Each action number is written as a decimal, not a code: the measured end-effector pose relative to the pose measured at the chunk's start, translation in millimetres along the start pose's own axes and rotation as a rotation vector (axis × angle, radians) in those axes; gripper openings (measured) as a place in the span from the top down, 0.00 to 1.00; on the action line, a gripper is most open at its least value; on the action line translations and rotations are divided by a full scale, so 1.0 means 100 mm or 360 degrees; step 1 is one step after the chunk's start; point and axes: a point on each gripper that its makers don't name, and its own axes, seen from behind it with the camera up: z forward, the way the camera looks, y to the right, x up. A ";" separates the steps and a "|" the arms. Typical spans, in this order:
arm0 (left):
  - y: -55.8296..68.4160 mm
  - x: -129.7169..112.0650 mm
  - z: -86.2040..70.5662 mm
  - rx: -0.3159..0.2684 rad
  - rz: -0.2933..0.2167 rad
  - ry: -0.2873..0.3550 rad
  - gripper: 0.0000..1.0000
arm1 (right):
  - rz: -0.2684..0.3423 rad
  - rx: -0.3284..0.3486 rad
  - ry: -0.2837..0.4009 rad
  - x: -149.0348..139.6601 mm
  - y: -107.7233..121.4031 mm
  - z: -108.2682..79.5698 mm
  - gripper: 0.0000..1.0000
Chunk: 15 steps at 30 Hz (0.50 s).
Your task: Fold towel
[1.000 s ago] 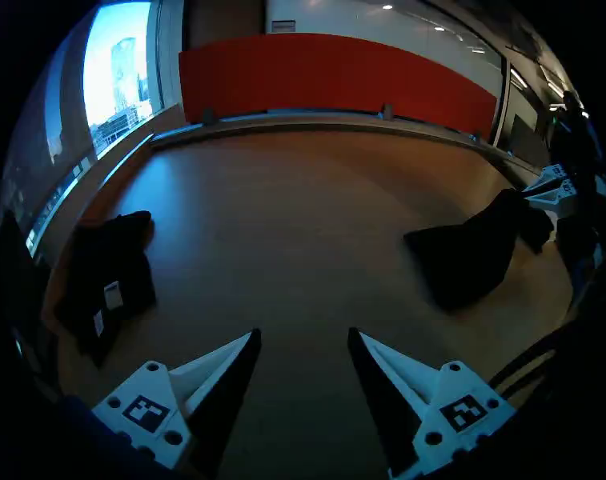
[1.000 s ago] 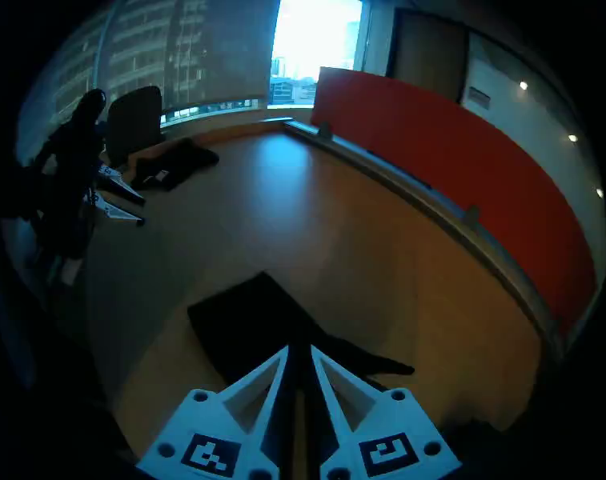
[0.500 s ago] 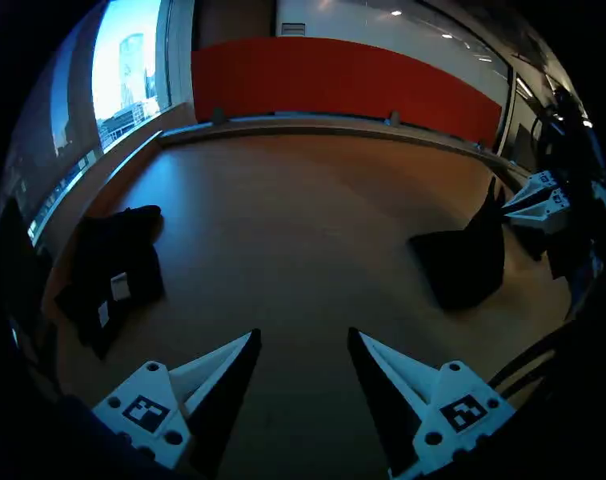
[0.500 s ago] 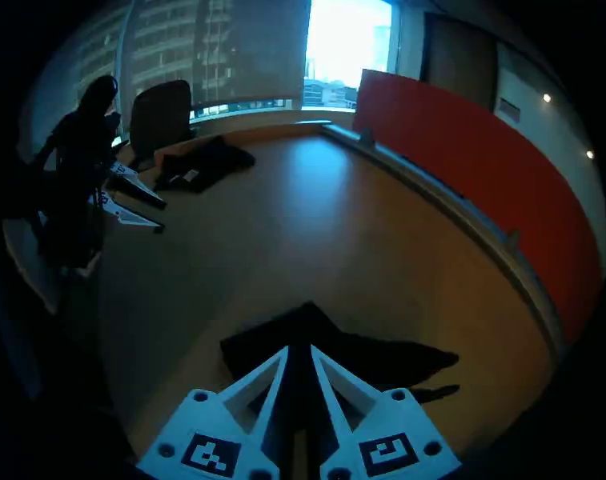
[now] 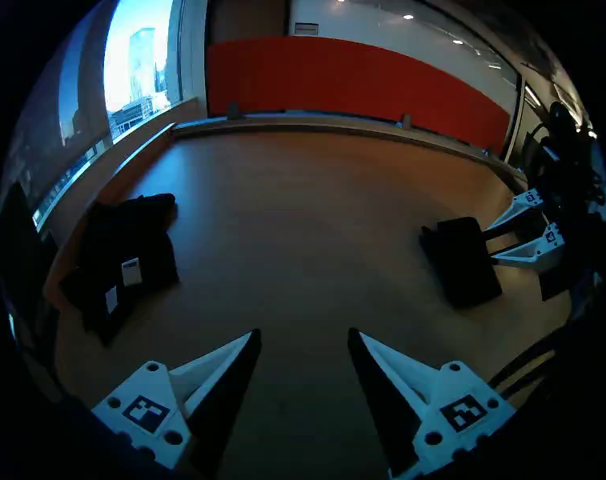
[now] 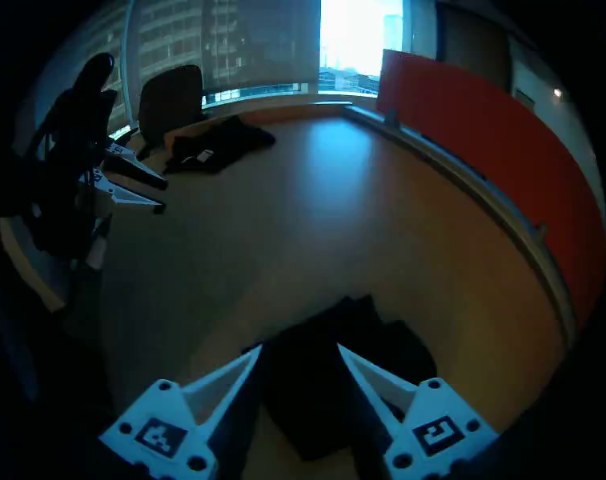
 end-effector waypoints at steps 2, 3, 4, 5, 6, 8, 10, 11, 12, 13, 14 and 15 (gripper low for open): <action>-0.01 0.00 0.00 0.0001 -0.0003 0.0000 0.21 | 0.0010 -0.0005 0.0002 0.00 0.01 -0.01 0.38; -0.01 -0.01 -0.01 0.0002 -0.0004 0.0000 0.21 | 0.0014 -0.0007 0.0003 0.00 0.02 -0.01 0.36; -0.01 -0.01 -0.01 0.0001 -0.0004 0.0001 0.21 | 0.0015 -0.0012 0.0002 0.00 0.03 -0.02 0.35; -0.01 0.00 -0.01 0.0000 -0.0003 0.0002 0.21 | 0.0016 -0.0017 0.0001 -0.01 0.04 -0.03 0.34; -0.01 0.00 -0.01 0.0000 -0.0003 0.0003 0.21 | 0.0017 -0.0021 0.0001 -0.01 0.05 -0.04 0.35; 0.00 0.00 -0.01 -0.0002 -0.0001 0.0003 0.21 | 0.0017 -0.0026 -0.0002 -0.02 0.06 -0.05 0.35; 0.01 0.00 -0.01 -0.0004 0.0001 0.0004 0.21 | 0.0019 -0.0032 -0.0003 -0.04 0.07 -0.06 0.35; 0.01 0.00 -0.01 -0.0005 0.0002 0.0004 0.21 | 0.0022 -0.0036 -0.0002 -0.04 0.07 -0.07 0.35; 0.02 0.00 -0.01 -0.0007 0.0002 0.0004 0.21 | 0.0024 -0.0039 -0.0002 -0.05 0.08 -0.08 0.35; 0.02 0.00 -0.01 -0.0008 0.0003 0.0005 0.21 | 0.0028 -0.0042 -0.0002 -0.06 0.08 -0.08 0.35; 0.03 0.00 -0.01 -0.0009 0.0003 0.0005 0.21 | 0.0033 -0.0044 -0.0002 -0.07 0.08 -0.08 0.34; 0.03 0.00 -0.01 -0.0010 0.0004 0.0006 0.21 | 0.0037 -0.0047 -0.0002 -0.08 0.09 -0.09 0.34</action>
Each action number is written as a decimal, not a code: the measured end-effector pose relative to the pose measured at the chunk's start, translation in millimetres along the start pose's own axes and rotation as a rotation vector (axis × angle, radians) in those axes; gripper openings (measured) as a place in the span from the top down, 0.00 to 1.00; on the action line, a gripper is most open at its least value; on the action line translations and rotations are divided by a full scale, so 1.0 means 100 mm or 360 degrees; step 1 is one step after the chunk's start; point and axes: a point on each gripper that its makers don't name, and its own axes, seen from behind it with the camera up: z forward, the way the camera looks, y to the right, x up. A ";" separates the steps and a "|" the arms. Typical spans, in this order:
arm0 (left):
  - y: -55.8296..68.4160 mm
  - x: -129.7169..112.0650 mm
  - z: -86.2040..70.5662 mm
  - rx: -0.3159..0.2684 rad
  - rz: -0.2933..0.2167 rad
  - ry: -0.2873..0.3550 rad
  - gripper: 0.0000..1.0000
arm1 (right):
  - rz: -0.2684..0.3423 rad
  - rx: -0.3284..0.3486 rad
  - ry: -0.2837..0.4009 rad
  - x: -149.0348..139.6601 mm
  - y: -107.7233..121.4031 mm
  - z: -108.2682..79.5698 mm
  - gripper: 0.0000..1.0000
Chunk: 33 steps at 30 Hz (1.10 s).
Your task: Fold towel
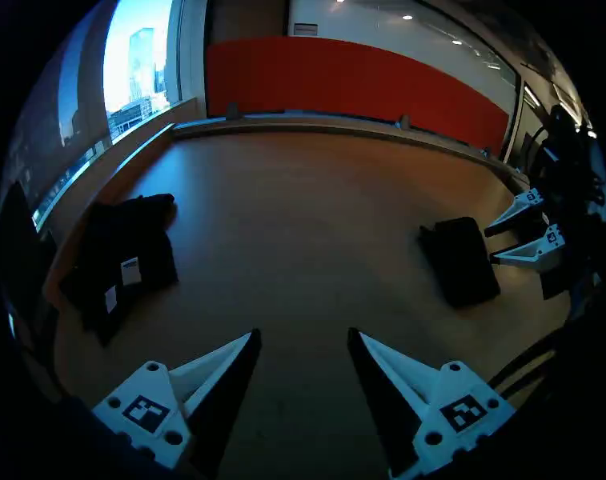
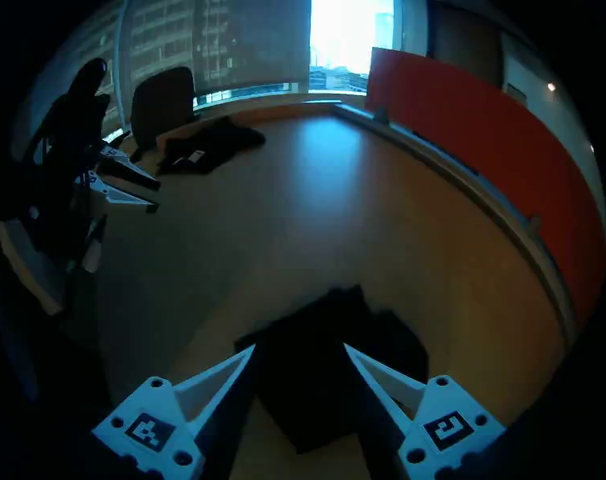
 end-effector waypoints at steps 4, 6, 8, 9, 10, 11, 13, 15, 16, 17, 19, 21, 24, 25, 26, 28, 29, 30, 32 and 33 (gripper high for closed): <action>0.00 0.01 -0.01 0.0001 0.0005 0.0003 0.21 | 0.0013 -0.0016 -0.0012 -0.08 0.02 -0.02 0.35; 0.01 0.01 -0.01 0.0001 0.0008 0.0004 0.21 | 0.0019 -0.0023 -0.0023 -0.13 0.03 -0.03 0.35; 0.00 0.01 -0.01 0.0003 0.0007 0.0005 0.20 | 0.0028 -0.0032 -0.0035 -0.20 0.04 -0.05 0.35; 0.00 0.01 -0.01 0.0003 0.0007 0.0005 0.20 | 0.0032 -0.0037 -0.0041 -0.23 0.05 -0.06 0.35; 0.00 0.01 -0.01 0.0003 0.0006 0.0005 0.21 | 0.0038 -0.0041 -0.0047 -0.26 0.06 -0.07 0.35; 0.00 0.01 -0.01 0.0004 0.0006 0.0005 0.21 | 0.0044 -0.0045 -0.0053 -0.30 0.06 -0.08 0.35; 0.00 0.01 -0.01 0.0003 0.0007 0.0004 0.21 | 0.0056 -0.0053 -0.0064 -0.36 0.08 -0.10 0.35; 0.00 0.00 -0.01 0.0002 0.0011 0.0002 0.21 | 0.0068 -0.0061 -0.0075 -0.43 0.09 -0.12 0.35; 0.00 0.00 -0.01 0.0001 0.0013 0.0002 0.21 | 0.0072 -0.0065 -0.0078 -0.45 0.09 -0.13 0.35; 0.01 0.00 -0.01 0.0000 0.0016 0.0002 0.21 | 0.0076 -0.0069 -0.0083 -0.48 0.10 -0.14 0.35; 0.01 0.00 -0.01 -0.0001 0.0019 0.0002 0.21 | 0.0083 -0.0074 -0.0089 -0.52 0.10 -0.14 0.35; 0.02 0.01 0.00 -0.0002 0.0022 0.0002 0.21 | 0.0091 -0.0078 -0.0096 -0.56 0.11 -0.15 0.35; 0.03 0.01 0.00 -0.0005 0.0023 0.0001 0.21 | 0.0104 -0.0082 -0.0106 -0.62 0.10 -0.15 0.35; 0.03 0.01 0.00 -0.0005 0.0024 0.0001 0.21 | 0.0107 -0.0084 -0.0111 -0.65 0.10 -0.15 0.35; 0.03 0.01 0.00 -0.0006 0.0024 0.0001 0.21 | 0.0110 -0.0085 -0.0117 -0.68 0.10 -0.16 0.34; 0.04 0.01 0.00 -0.0007 0.0026 0.0000 0.21 | 0.0115 -0.0089 -0.0130 -0.74 0.09 -0.16 0.35; 0.04 0.01 0.00 -0.0007 0.0028 0.0000 0.21 | 0.0117 -0.0090 -0.0137 -0.77 0.09 -0.16 0.35; 0.04 0.01 0.00 -0.0008 0.0029 -0.0001 0.21 | 0.0119 -0.0092 -0.0145 -0.80 0.09 -0.16 0.35; 0.04 0.01 0.00 -0.0008 0.0031 -0.0001 0.21 | 0.0126 -0.0094 -0.0159 -0.87 0.08 -0.16 0.35; 0.05 0.01 0.00 -0.0009 0.0032 -0.0001 0.21 | 0.0129 -0.0095 -0.0166 -0.90 0.08 -0.16 0.35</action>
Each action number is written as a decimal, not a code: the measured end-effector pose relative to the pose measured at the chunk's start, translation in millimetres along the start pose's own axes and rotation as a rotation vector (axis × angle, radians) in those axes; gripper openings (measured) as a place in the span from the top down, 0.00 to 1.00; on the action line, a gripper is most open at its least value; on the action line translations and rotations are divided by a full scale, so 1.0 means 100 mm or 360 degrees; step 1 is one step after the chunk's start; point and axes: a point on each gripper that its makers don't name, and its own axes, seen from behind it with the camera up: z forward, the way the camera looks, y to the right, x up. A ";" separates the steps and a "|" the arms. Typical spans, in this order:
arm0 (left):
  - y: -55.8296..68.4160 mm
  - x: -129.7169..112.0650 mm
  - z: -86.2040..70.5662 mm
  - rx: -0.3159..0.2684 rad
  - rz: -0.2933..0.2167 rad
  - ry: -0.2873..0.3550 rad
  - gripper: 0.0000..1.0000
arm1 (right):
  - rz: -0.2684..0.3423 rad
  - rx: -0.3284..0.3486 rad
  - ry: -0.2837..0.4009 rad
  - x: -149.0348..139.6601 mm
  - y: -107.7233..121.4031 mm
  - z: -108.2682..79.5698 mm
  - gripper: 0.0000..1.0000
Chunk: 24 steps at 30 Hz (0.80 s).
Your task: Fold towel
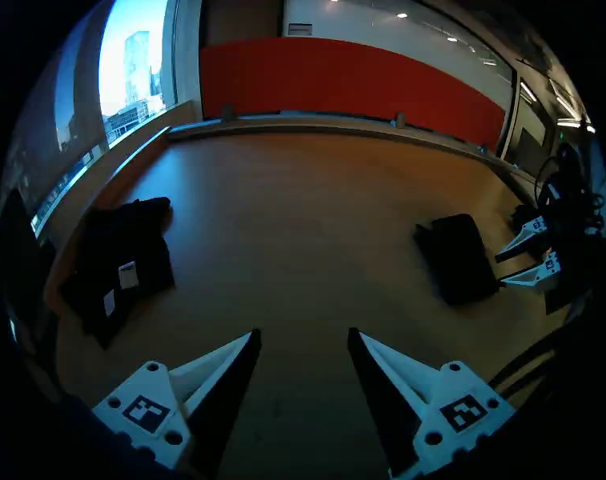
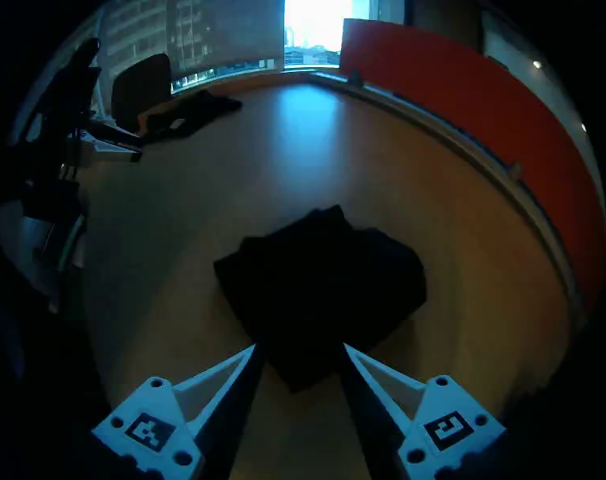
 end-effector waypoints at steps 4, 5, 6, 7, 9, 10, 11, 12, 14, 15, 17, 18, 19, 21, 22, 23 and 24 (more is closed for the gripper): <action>0.01 0.00 0.00 -0.0002 0.0003 -0.0003 0.21 | 0.0015 -0.0005 -0.0030 -0.13 0.00 0.02 0.34; 0.01 0.00 0.00 -0.0002 0.0004 -0.0003 0.21 | 0.0019 -0.0007 -0.0039 -0.17 0.00 0.02 0.34; 0.01 0.00 0.01 -0.0002 0.0004 -0.0004 0.21 | 0.0023 -0.0008 -0.0046 -0.20 0.00 0.03 0.34; 0.01 0.00 0.01 -0.0002 0.0005 -0.0004 0.21 | 0.0028 -0.0009 -0.0052 -0.23 0.00 0.03 0.34; 0.01 0.00 0.01 -0.0003 0.0006 -0.0003 0.21 | 0.0039 -0.0011 -0.0064 -0.28 0.00 0.04 0.35; 0.01 0.00 0.01 -0.0003 0.0006 -0.0004 0.21 | 0.0044 -0.0012 -0.0066 -0.29 0.00 0.05 0.35; 0.01 -0.01 0.01 -0.0004 0.0006 -0.0005 0.21 | 0.0049 -0.0012 -0.0069 -0.31 0.00 0.06 0.34; 0.01 -0.01 0.01 -0.0004 0.0006 -0.0006 0.21 | 0.0053 -0.0013 -0.0071 -0.32 0.00 0.06 0.35; 0.01 -0.02 0.01 -0.0004 0.0006 -0.0007 0.21 | 0.0058 -0.0014 -0.0076 -0.34 0.00 0.08 0.35; 0.01 -0.02 0.01 -0.0003 0.0006 -0.0007 0.21 | 0.0060 -0.0014 -0.0079 -0.35 -0.01 0.09 0.35; 0.01 -0.03 0.00 -0.0004 0.0006 -0.0008 0.20 | 0.0063 -0.0014 -0.0081 -0.36 -0.01 0.10 0.37; 0.01 -0.03 0.00 -0.0004 0.0006 -0.0008 0.21 | 0.0064 -0.0014 -0.0082 -0.37 -0.01 0.11 0.38; 0.01 -0.03 0.00 -0.0004 0.0006 -0.0009 0.21 | 0.0068 -0.0015 -0.0083 -0.37 -0.01 0.11 0.40; 0.00 -0.03 0.00 -0.0004 0.0006 -0.0009 0.21 | 0.0076 -0.0018 -0.0083 -0.38 -0.01 0.11 0.44; 0.00 -0.04 0.00 -0.0003 0.0005 -0.0009 0.21 | 0.0082 -0.0019 -0.0084 -0.39 0.00 0.12 0.47; 0.00 -0.04 0.00 -0.0003 0.0005 -0.0010 0.21 | 0.0088 -0.0021 -0.0084 -0.39 0.00 0.12 0.49; 0.00 -0.04 0.00 -0.0003 0.0005 -0.0010 0.21 | 0.0094 -0.0023 -0.0084 -0.40 0.00 0.12 0.51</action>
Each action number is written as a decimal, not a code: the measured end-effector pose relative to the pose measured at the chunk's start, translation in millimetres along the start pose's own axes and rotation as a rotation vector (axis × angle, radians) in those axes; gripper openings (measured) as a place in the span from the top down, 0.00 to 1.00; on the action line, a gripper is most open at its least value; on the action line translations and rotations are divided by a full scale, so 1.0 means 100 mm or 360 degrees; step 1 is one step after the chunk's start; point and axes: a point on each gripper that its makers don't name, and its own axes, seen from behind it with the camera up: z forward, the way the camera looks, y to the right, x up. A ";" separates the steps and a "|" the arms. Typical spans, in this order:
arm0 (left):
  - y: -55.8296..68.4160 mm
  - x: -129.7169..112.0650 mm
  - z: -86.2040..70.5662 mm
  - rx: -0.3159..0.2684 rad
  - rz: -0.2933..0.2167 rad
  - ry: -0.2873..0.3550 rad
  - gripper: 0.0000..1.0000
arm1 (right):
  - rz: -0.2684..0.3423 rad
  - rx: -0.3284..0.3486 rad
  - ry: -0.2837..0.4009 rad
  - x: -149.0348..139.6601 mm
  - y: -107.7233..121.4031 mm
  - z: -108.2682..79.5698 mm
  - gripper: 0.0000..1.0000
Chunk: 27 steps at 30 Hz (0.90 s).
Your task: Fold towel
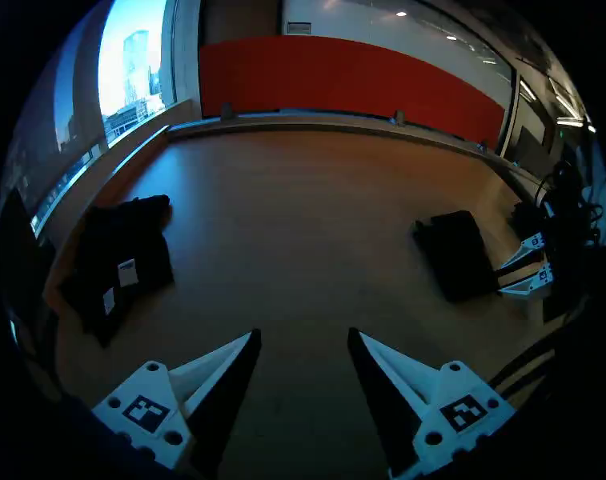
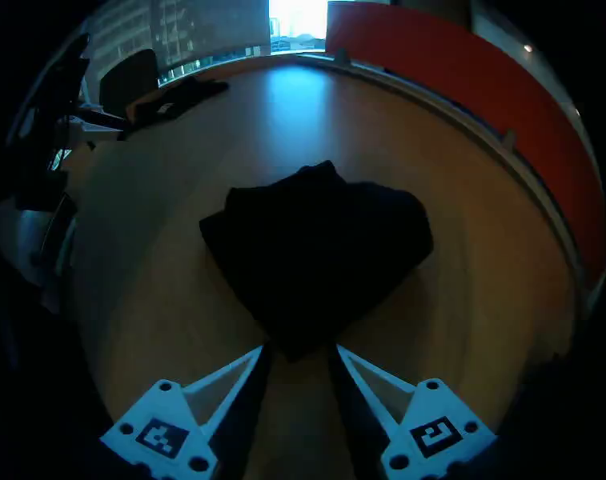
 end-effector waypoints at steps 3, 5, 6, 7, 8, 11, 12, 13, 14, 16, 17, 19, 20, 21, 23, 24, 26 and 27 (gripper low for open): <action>0.00 0.00 0.00 -0.0002 0.0000 0.0000 0.21 | 0.0013 -0.0001 0.0001 -0.01 0.00 0.01 0.57; 0.00 0.00 0.00 -0.0002 0.0000 -0.0001 0.21 | 0.0016 -0.0001 0.0000 -0.03 -0.01 0.01 0.60; 0.00 0.00 0.00 -0.0002 0.0000 -0.0001 0.21 | 0.0018 0.0000 0.0000 -0.03 -0.01 0.01 0.61; 0.00 -0.01 0.00 -0.0002 0.0001 -0.0002 0.21 | 0.0017 0.0000 0.0000 -0.03 -0.01 0.01 0.61; 0.00 -0.01 0.00 -0.0002 0.0001 -0.0002 0.21 | 0.0017 0.0000 0.0000 -0.03 -0.02 0.01 0.61; 0.00 -0.01 0.00 -0.0003 0.0002 -0.0003 0.21 | 0.0017 0.0000 0.0000 -0.04 -0.03 0.01 0.63; 0.00 -0.01 0.00 -0.0003 0.0002 -0.0003 0.20 | 0.0018 0.0000 0.0001 -0.04 -0.03 0.01 0.64; 0.00 -0.01 0.00 -0.0003 0.0002 -0.0003 0.20 | 0.0019 0.0000 0.0001 -0.04 -0.03 0.01 0.66; 0.00 -0.01 0.00 -0.0004 0.0001 -0.0003 0.20 | 0.0021 -0.0001 0.0001 -0.04 -0.03 0.00 0.67; 0.00 -0.02 0.00 -0.0005 0.0000 -0.0004 0.21 | 0.0024 0.0001 0.0002 -0.04 -0.03 0.00 0.72; 0.00 -0.02 0.00 -0.0005 -0.0001 -0.0005 0.21 | 0.0026 0.0003 0.0003 -0.03 -0.03 0.00 0.76; 0.00 -0.02 0.00 -0.0006 -0.0003 -0.0006 0.21 | 0.0028 0.0008 0.0003 -0.03 -0.03 0.00 0.81; 0.00 -0.02 0.00 -0.0006 -0.0004 -0.0006 0.21 | 0.0028 0.0012 0.0003 -0.03 -0.03 0.00 0.83; 0.00 -0.02 0.01 -0.0006 -0.0004 -0.0006 0.20 | 0.0029 0.0015 0.0003 -0.03 -0.04 0.00 0.85; 0.00 -0.03 0.01 -0.0007 -0.0006 -0.0007 0.21 | 0.0034 0.0021 0.0003 -0.03 -0.04 0.00 0.89; 0.00 -0.03 0.01 -0.0007 -0.0006 -0.0008 0.21 | 0.0036 0.0023 0.0002 -0.03 -0.04 0.00 0.90; 0.00 -0.03 0.01 -0.0006 -0.0006 -0.0007 0.21 | 0.0040 0.0026 0.0004 -0.04 -0.04 0.00 0.92; 0.00 -0.03 0.01 -0.0006 -0.0006 -0.0007 0.21 | 0.0041 0.0027 0.0005 -0.04 -0.04 0.00 0.93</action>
